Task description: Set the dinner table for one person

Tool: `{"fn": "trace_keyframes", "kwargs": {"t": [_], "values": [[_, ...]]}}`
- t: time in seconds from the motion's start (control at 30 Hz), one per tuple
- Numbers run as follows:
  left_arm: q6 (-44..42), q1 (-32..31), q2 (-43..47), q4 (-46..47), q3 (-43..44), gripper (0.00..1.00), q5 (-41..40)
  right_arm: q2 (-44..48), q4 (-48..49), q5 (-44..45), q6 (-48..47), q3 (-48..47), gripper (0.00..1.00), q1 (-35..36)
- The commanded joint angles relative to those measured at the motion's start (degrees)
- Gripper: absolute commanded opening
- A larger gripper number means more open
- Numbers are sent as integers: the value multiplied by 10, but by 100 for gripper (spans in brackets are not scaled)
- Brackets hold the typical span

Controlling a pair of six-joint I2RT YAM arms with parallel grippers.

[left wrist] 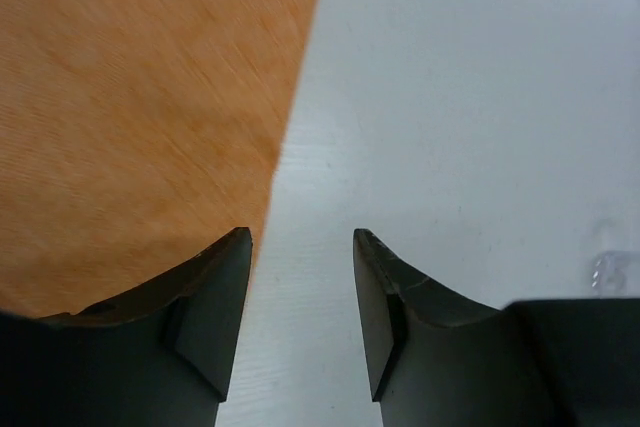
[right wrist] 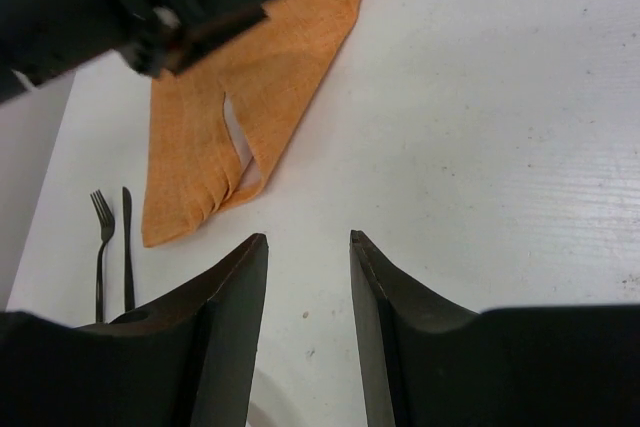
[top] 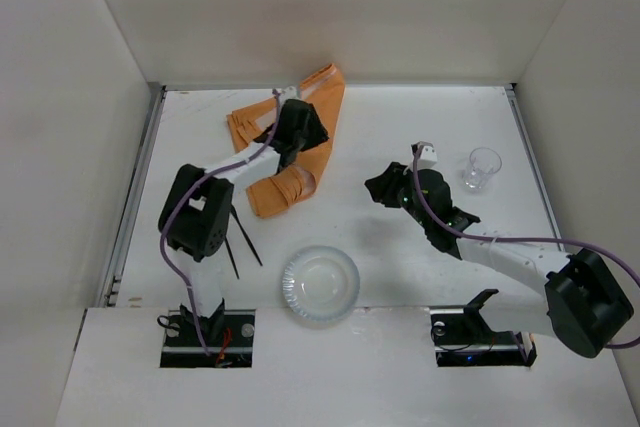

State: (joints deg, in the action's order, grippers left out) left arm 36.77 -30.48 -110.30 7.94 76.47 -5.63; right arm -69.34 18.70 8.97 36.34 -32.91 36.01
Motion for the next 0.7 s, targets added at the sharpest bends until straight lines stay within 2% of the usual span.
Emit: {"fn": "trace_keyframes", "kwargs": {"t": [0.0,0.13,0.33,0.5,0.67], "values": [[34,63,55,38,-39,44,-18,2,35,2,5,-2,44,-2],[71,141,41,48,-53,44,1,0,39,0,6,-1,45,-5],[69,217,5,52,-44,42,4,-8,41,-4,6,-3,45,-3],[66,254,-29,49,-33,42,5,-11,41,-4,4,-6,45,-1],[56,261,-61,49,-19,42,11,-17,41,-5,4,-7,45,-1]]}}
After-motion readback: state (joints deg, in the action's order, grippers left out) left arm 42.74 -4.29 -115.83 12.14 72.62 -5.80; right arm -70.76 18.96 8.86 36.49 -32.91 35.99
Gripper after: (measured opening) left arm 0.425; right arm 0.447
